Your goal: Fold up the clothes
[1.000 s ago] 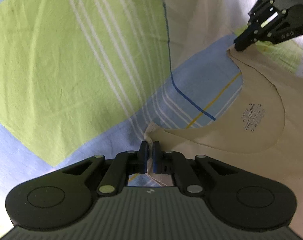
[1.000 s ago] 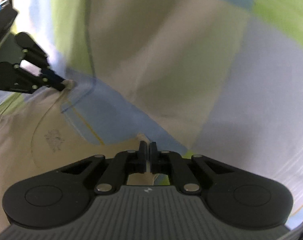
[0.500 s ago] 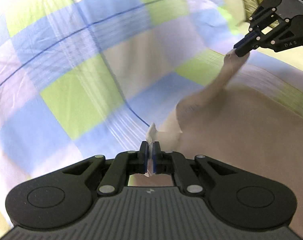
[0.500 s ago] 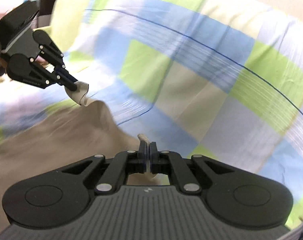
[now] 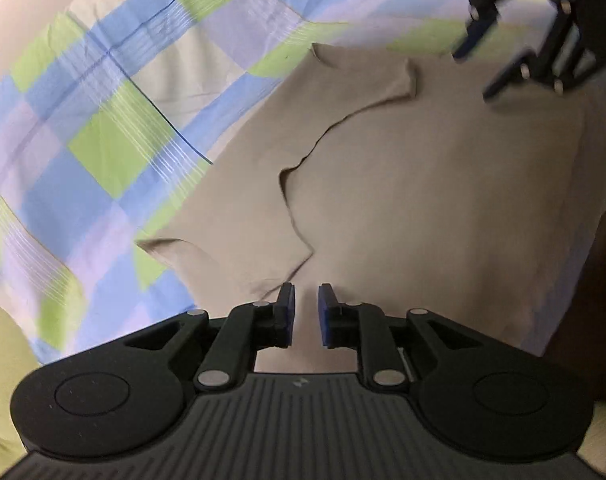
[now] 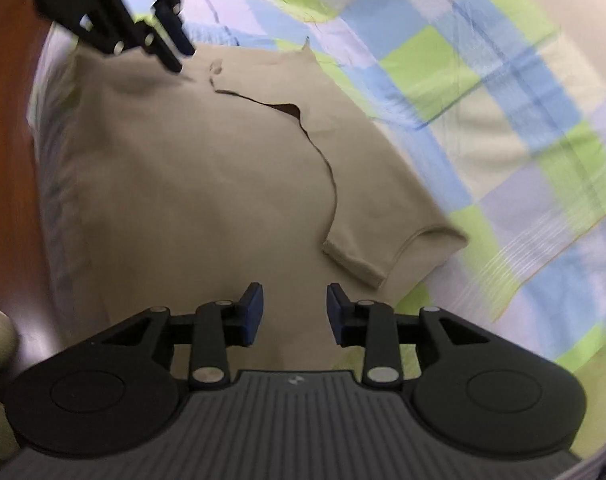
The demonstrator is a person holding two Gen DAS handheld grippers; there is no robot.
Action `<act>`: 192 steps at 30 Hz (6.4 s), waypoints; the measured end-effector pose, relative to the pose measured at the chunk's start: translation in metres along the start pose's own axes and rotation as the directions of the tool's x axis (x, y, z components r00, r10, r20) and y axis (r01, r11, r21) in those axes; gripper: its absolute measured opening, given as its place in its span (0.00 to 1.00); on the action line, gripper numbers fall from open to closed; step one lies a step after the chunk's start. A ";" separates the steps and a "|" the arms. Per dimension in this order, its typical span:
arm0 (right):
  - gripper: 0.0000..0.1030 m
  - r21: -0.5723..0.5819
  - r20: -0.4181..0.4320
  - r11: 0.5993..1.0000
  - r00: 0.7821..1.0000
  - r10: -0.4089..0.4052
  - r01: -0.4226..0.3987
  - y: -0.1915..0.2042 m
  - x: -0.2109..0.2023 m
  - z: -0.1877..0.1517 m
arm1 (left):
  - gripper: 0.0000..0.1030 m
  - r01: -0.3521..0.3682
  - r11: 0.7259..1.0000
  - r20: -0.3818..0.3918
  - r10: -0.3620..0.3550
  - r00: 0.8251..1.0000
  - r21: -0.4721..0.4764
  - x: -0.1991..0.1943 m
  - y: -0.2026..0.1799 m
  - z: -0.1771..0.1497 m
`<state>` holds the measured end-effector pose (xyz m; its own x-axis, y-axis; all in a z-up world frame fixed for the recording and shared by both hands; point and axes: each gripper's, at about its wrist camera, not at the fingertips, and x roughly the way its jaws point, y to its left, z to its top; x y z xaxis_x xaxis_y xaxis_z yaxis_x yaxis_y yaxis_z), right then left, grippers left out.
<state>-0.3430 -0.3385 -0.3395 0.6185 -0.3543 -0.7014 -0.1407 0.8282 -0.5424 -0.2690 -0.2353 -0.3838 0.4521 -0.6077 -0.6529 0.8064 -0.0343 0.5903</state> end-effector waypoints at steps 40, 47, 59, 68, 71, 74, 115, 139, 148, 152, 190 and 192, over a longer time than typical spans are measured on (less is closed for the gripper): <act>0.00 -0.204 0.065 0.979 0.998 -0.002 0.015 0.058 -0.017 -0.017 | 0.00 0.013 0.968 -0.009 -0.011 1.000 0.249 -0.030 -0.040 -0.039; 0.00 -0.190 0.065 0.982 0.998 -0.008 0.020 0.081 -0.025 -0.019 | 0.00 0.002 0.972 -0.021 0.003 1.000 0.234 -0.040 -0.048 -0.041; 0.00 -0.204 0.070 0.979 0.997 -0.010 0.024 0.096 -0.025 -0.020 | 0.00 -0.017 0.967 -0.024 0.024 0.999 0.253 -0.044 -0.057 -0.040; 0.23 -0.235 0.005 0.970 0.998 0.062 -0.059 0.100 -0.029 -0.020 | 0.15 0.073 0.966 -0.060 -0.060 0.996 0.247 -0.052 -0.063 -0.044; 0.21 -0.076 0.023 0.991 0.994 0.110 -0.108 0.077 -0.043 -0.015 | 0.15 0.069 0.973 -0.017 -0.066 0.998 0.219 -0.070 -0.052 -0.040; 0.18 0.138 0.079 0.982 0.989 0.122 -0.132 0.042 -0.047 -0.014 | 0.15 0.067 0.985 0.015 -0.070 0.997 0.160 -0.068 -0.036 -0.026; 0.13 0.468 -0.044 0.871 0.981 0.191 -0.149 -0.010 -0.003 -0.009 | 0.22 0.161 0.972 0.017 -0.166 0.986 0.169 -0.031 -0.023 -0.004; 0.14 0.746 -0.104 0.666 0.986 0.129 -0.009 -0.056 0.014 -0.002 | 0.38 0.236 0.971 -0.075 -0.239 0.968 -0.041 0.024 0.133 0.012; 0.33 0.510 -0.087 0.848 0.990 -0.115 0.144 0.064 0.083 0.178 | 0.38 0.417 0.908 0.018 -0.418 0.908 0.040 0.096 0.238 -0.054; 0.33 0.406 -0.172 0.878 0.965 -0.199 0.254 0.092 0.134 0.230 | 0.38 0.522 0.846 0.099 -0.532 0.841 0.105 0.110 0.261 -0.081; 0.14 0.771 -0.337 0.540 0.936 -0.105 0.339 0.059 0.157 0.204 | 0.46 0.285 0.908 0.279 -0.373 0.885 0.308 0.163 0.238 -0.091; 0.20 0.748 -0.386 0.538 0.914 -0.123 0.388 0.064 0.153 0.212 | 0.45 0.260 0.907 0.272 -0.355 0.894 0.331 0.164 0.247 -0.098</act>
<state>-0.0934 -0.2475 -0.3836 0.2846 -0.5934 -0.7529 0.7429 0.6329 -0.2180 0.0421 -0.2655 -0.3915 0.0140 -0.7472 -0.6645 0.7227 -0.4517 0.5232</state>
